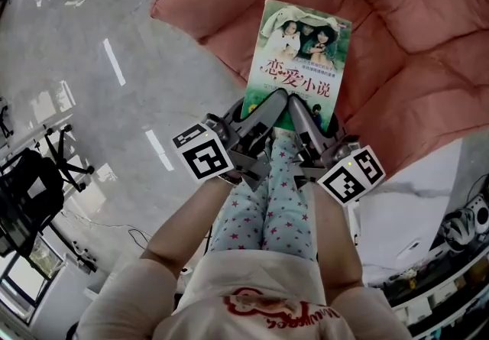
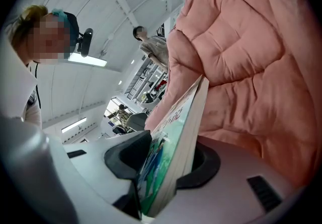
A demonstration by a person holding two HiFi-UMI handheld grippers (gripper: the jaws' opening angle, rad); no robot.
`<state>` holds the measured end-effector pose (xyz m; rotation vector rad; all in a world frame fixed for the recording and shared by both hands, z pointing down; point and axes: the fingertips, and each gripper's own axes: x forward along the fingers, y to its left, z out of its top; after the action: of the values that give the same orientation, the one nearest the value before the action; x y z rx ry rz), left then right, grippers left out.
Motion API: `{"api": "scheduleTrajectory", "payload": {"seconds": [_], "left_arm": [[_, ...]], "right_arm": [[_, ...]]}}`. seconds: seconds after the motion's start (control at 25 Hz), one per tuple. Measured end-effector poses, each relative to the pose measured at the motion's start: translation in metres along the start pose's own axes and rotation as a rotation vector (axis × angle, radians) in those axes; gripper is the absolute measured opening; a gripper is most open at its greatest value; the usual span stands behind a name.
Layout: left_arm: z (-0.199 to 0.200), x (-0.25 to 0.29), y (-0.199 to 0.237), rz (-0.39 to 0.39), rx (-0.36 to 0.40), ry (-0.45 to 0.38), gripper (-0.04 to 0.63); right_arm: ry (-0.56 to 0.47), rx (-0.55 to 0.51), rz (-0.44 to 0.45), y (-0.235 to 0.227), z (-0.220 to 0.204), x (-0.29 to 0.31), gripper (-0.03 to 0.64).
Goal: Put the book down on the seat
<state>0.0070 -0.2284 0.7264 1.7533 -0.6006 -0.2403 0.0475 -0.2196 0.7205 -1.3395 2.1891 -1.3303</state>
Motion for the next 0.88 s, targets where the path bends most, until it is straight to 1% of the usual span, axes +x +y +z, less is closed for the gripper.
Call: {"api": "scheduleTrajectory", "payload": {"seconds": [0.12,0.28,0.44,0.6,0.88], "left_arm": [[-0.011,0.006,0.016,0.015,-0.001,0.008,0.099],[-0.012,0.005,0.018,0.021,0.005,0.005,0.100],[-0.016,0.007,0.025,0.022,-0.013,0.005,0.099],[-0.020,0.009,0.032,0.026,-0.014,0.018,0.100],[-0.031,0.017,0.063,0.073,-0.057,0.053,0.100]], "right_arm": [[-0.001,0.016,-0.005,-0.019,-0.009,-0.001,0.146],[-0.003,0.010,0.000,-0.020,-0.012,-0.002,0.146],[0.002,0.011,-0.019,-0.027,-0.015,-0.003,0.146],[-0.005,0.025,-0.041,-0.034,-0.020,-0.003,0.146],[0.026,0.080,-0.081,-0.063,-0.036,0.002,0.146]]}}
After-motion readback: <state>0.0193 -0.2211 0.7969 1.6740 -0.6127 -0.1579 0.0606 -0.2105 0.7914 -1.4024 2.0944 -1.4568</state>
